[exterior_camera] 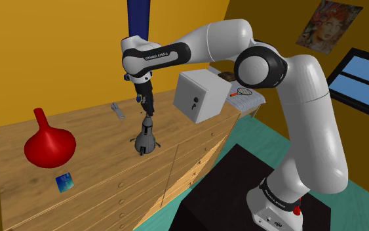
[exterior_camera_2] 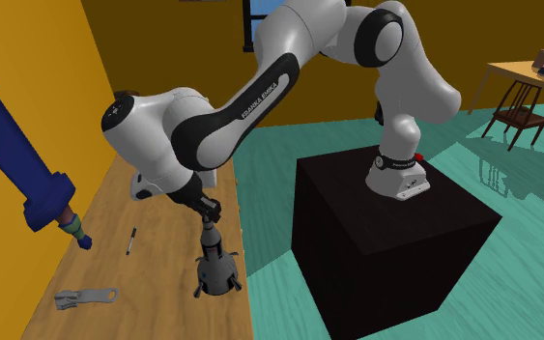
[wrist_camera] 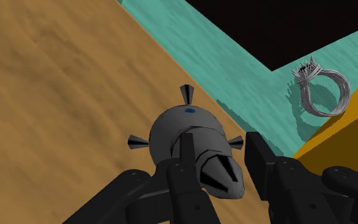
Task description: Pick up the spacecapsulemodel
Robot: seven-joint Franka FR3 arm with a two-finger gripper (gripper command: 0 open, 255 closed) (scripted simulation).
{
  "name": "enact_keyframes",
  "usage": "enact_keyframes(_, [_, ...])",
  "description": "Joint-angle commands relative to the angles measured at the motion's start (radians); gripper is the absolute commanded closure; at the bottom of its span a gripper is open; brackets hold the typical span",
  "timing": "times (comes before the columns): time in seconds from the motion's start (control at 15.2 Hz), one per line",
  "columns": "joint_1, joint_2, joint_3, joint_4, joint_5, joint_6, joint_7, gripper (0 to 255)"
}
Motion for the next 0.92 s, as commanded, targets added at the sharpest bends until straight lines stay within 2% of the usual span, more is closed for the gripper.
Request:
enact_keyframes(0.0, [0.0, 0.001, 0.0, -0.001, 0.0, 0.0, 0.0, 255])
enact_keyframes(0.2, [0.0, 0.003, 0.0, 0.003, 0.0, -0.001, 0.0, 255])
enact_keyframes(0.86, [0.001, -0.046, 0.001, 0.058, 0.003, -0.104, -0.011, 255])
